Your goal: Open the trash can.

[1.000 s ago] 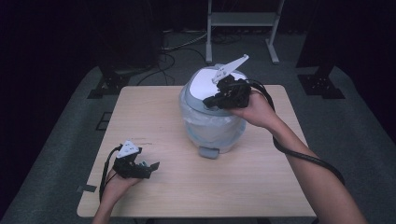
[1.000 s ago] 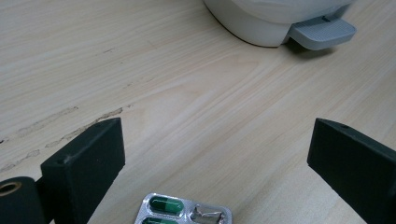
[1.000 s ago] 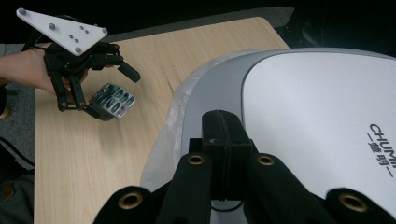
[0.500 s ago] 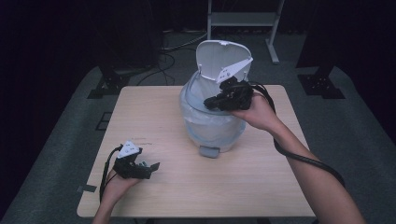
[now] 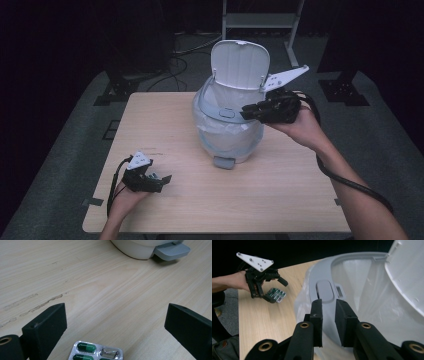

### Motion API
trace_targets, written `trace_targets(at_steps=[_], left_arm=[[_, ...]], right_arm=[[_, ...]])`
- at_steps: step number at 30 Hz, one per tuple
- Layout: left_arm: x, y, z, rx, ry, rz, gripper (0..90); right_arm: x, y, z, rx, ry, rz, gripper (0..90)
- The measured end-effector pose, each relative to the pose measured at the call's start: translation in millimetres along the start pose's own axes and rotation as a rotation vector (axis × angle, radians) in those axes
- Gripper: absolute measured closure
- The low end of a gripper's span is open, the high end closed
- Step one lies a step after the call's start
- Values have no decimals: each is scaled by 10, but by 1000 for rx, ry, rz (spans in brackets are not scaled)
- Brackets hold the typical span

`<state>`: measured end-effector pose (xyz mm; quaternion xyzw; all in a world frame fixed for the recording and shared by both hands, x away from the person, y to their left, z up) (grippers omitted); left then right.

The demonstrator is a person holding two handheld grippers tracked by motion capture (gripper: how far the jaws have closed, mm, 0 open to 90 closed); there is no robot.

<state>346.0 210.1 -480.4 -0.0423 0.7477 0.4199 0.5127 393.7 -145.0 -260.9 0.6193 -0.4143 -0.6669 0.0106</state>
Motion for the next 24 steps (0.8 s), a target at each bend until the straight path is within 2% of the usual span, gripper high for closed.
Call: trace_targets(at_steps=[11,24], left_arm=[[17,-6,-1,3,2,5,34],[54,-30,-11,1,-12,36,42]], right_arm=[[366,254,-170,37,-69,-7,679],[918,303,-260,42,-140,-12,623]])
Point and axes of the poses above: each handheld gripper's, and its own axes: y roughly backward along the jaws, x roughly out of its underside, z roughly to its left, the point moved 5 cm from there along -y, roughly forward along the jaws, and after that the axes turned 8 degrees about x, right-handed, at the moved point
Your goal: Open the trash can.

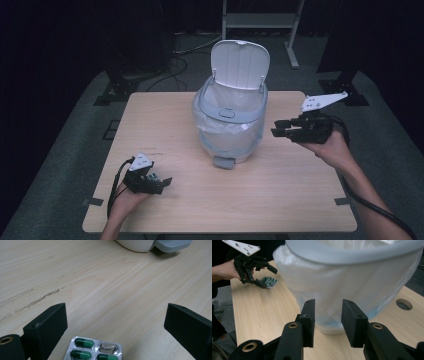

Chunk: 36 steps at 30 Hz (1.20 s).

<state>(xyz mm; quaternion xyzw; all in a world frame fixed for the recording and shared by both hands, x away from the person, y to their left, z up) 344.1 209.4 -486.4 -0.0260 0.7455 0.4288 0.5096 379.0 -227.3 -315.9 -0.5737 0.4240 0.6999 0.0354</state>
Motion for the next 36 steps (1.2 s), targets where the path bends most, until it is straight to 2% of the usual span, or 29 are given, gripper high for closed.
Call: trace_targets(at_steps=[5,9,13,18,23,26,27,34,36], left_arm=[[10,10,0,2,1,4,43],[11,29,-19,10,-19,15,49],[43,43,-7,13,-39,49,53],[107,45,27,18,-45,89,68],[157,69,82,2,-53,117,70],[196,96,99,19,-53,132,77],[211,109,99,29,-65,140,107],[304,170,164,4,-76,174,131],[318,177,167,8,-86,182,138]], right_arm=[[168,16,-59,7,-27,-6,592],[302,6,-87,13,-47,-6,567],[417,-16,-84,13,-57,-9,545],[565,-79,-75,11,-62,8,524],[700,-160,-48,2,-70,30,511],[775,-205,-39,2,-67,39,499],[799,-216,-35,1,-70,41,499],[981,-278,-20,-6,-75,58,489],[1030,-287,-23,-5,-80,58,469]])
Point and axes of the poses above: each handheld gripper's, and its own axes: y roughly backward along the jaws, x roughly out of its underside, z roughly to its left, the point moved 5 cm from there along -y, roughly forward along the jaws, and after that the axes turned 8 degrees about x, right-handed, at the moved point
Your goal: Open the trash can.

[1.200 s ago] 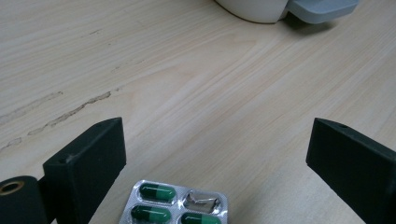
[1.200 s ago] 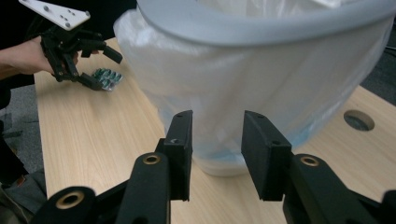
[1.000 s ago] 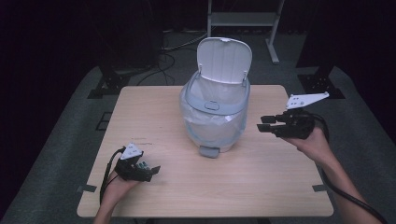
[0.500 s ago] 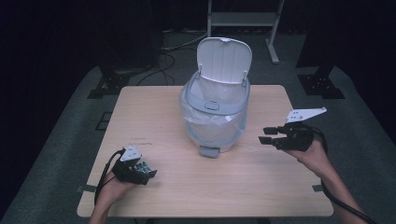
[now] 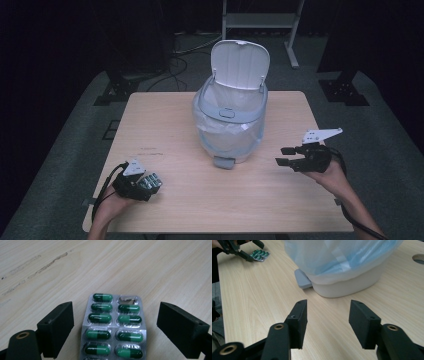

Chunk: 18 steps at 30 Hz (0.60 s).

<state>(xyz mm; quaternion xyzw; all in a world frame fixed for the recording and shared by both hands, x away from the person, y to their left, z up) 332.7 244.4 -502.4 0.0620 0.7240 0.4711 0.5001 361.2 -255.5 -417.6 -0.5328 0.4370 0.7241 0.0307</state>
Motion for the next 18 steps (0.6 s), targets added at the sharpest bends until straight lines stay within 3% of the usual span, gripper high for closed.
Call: trace_targets(at_steps=[3,8,10,18], left_arm=[[13,7,-5,6,-26,5,213],[48,5,9,12,-25,18,268],[47,16,6,5,-37,15,332],[-42,40,-13,3,-46,0,333]], right_arm=[[71,-4,-7,-4,-7,-8,468],[205,-18,-27,4,-17,-6,452],[265,-41,-27,3,-22,-1,449],[456,-105,-3,-2,-33,3,427]])
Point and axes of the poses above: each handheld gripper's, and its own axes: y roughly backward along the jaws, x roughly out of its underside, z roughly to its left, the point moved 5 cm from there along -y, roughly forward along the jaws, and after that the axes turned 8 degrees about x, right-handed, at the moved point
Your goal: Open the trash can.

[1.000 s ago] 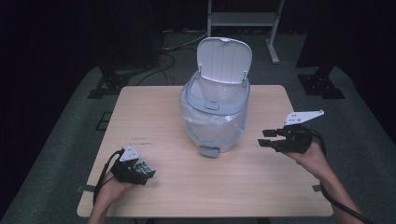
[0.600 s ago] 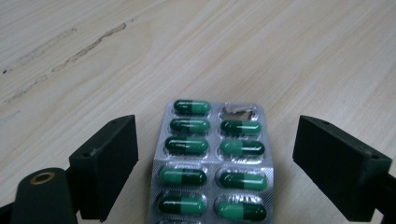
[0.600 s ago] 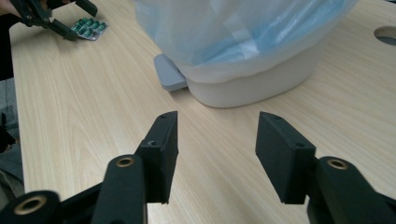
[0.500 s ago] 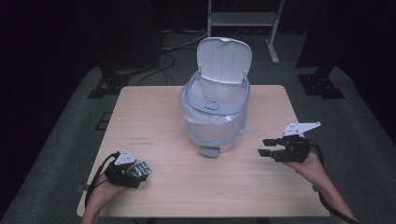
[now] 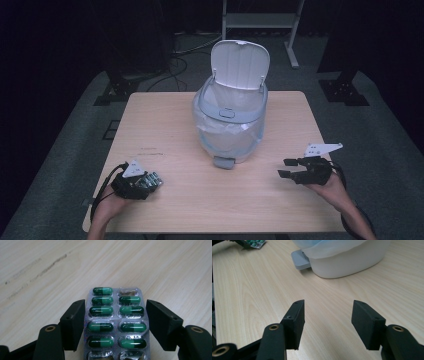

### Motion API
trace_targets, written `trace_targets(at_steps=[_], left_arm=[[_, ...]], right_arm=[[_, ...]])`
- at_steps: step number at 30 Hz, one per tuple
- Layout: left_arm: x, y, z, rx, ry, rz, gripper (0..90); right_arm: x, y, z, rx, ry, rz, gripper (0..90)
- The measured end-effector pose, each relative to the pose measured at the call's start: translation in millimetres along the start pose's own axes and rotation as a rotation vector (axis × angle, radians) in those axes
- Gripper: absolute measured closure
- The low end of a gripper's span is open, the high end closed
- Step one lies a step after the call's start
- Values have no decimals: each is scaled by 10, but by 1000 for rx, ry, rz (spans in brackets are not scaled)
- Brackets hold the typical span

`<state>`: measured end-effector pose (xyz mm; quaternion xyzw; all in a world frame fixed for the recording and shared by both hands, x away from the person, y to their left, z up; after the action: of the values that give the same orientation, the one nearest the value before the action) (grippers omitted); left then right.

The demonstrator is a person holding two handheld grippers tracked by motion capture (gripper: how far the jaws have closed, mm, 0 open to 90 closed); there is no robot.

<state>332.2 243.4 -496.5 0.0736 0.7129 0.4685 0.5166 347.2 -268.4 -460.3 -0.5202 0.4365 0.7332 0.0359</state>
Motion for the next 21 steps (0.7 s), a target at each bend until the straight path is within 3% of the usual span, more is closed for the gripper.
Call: trace_targets(at_steps=[7,21], left_arm=[[-127,5,-24,22,-18,-7,333],[-271,131,-35,50,-20,-3,333]], right_arm=[[60,20,-30,21,6,12,405],[45,60,-35,34,24,-22,332]])
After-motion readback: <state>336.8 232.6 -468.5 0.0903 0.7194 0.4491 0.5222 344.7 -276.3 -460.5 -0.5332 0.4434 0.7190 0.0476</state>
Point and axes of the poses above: each handheld gripper's, and its own axes: y roughly backward along the jaws, x roughly out of its underside, z roughly to its left, the point moved 5 cm from there along -y, roughly forward along the jaws, and after that the axes turned 8 degrees about x, right-handed, at the moved point
